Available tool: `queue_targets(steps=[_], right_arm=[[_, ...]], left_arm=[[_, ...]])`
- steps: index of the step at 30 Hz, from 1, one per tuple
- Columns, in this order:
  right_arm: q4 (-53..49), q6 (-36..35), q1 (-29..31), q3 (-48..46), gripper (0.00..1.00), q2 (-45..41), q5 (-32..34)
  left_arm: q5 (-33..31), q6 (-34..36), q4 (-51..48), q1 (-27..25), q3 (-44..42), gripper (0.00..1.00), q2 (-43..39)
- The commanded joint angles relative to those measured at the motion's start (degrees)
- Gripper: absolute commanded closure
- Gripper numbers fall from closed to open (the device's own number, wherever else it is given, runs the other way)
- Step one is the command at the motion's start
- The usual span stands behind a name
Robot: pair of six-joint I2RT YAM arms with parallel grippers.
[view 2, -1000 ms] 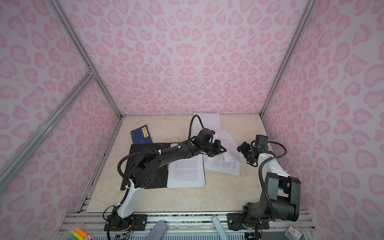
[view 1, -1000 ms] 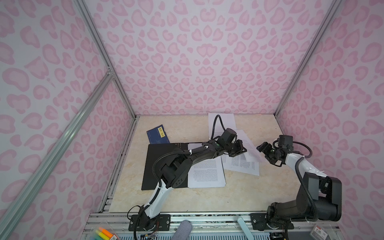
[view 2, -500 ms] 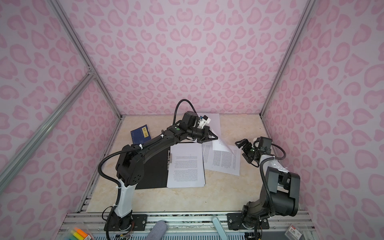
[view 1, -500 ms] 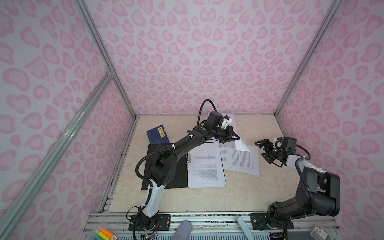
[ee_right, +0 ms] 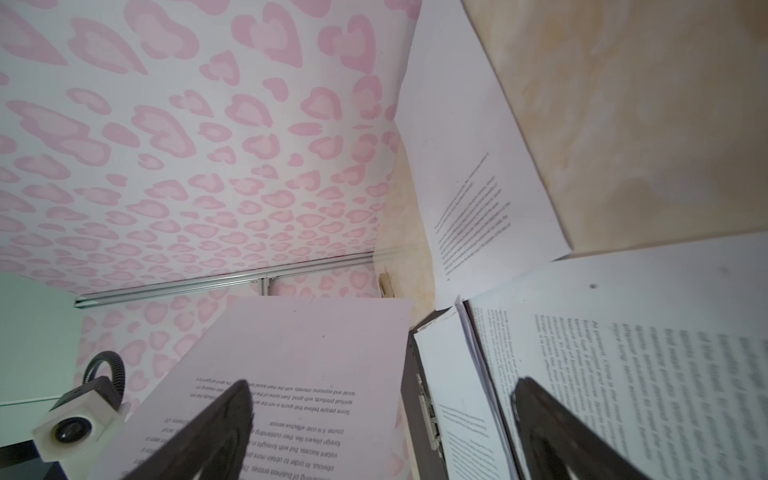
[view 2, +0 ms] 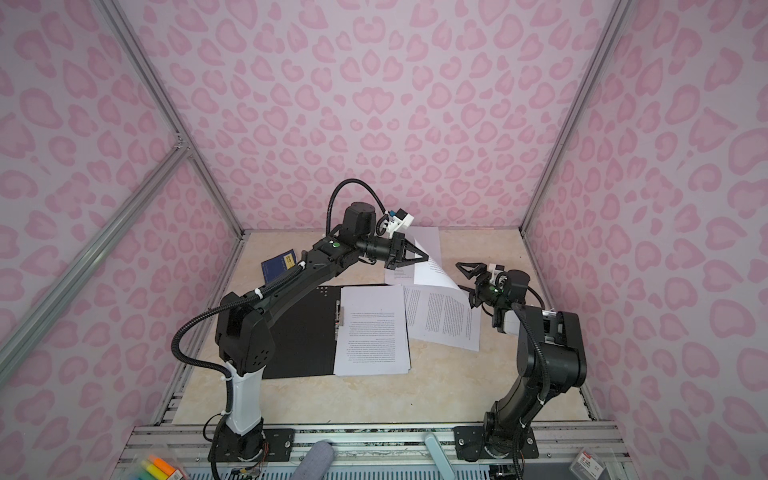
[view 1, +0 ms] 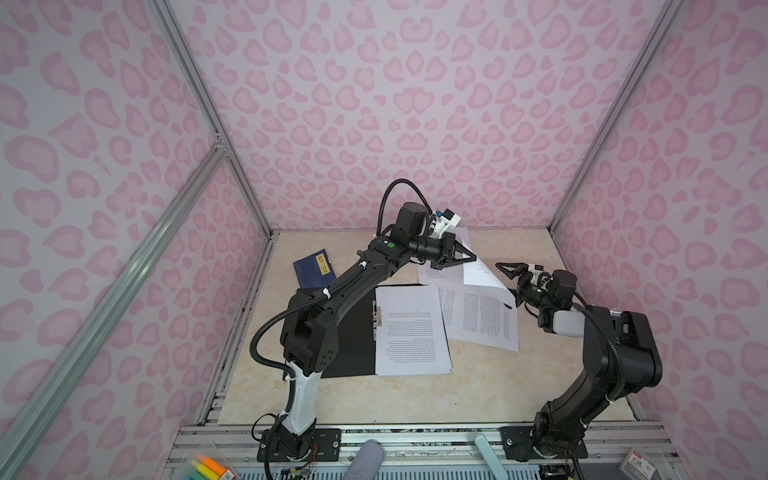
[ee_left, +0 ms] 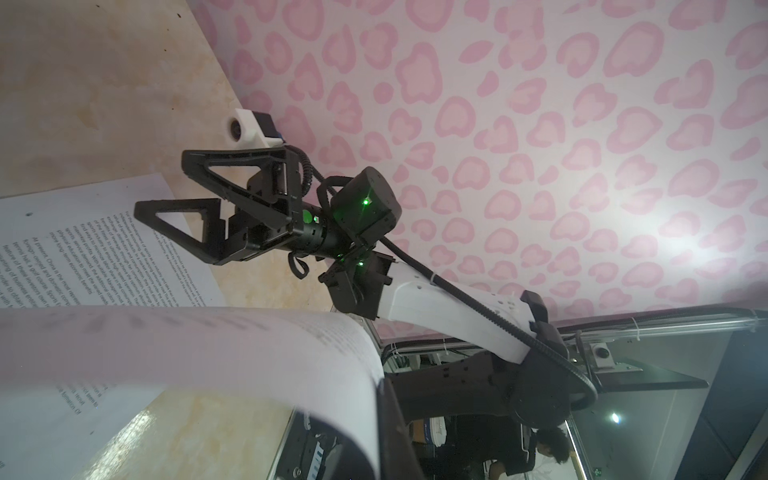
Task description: Put the files into the folder
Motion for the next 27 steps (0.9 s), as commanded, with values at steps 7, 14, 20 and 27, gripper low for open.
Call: queue_targets(steps=[7, 14, 20, 27], right_arm=[[34.96, 28.01, 2.02, -3.12, 0.1, 10.1, -0.66], [39.58, 31.5, 4.66, -1.91, 0.11, 12.9, 0.75], [39.62, 32.48, 4.75, -0.66, 0.17, 11.93, 0.69], [39.65, 32.22, 4.62, -0.7, 0.33, 11.93, 0.0]], left_arm=[[5.22, -0.12, 5.68, 0.23, 3.54, 0.97, 0.38], [7.11, -1.6, 7.74, 0.23, 4.33, 0.97, 1.63], [8.05, -2.44, 10.84, 0.25, -1.31, 0.97, 0.63], [8.95, -1.52, 11.57, 0.74, -7.46, 0.97, -1.19]])
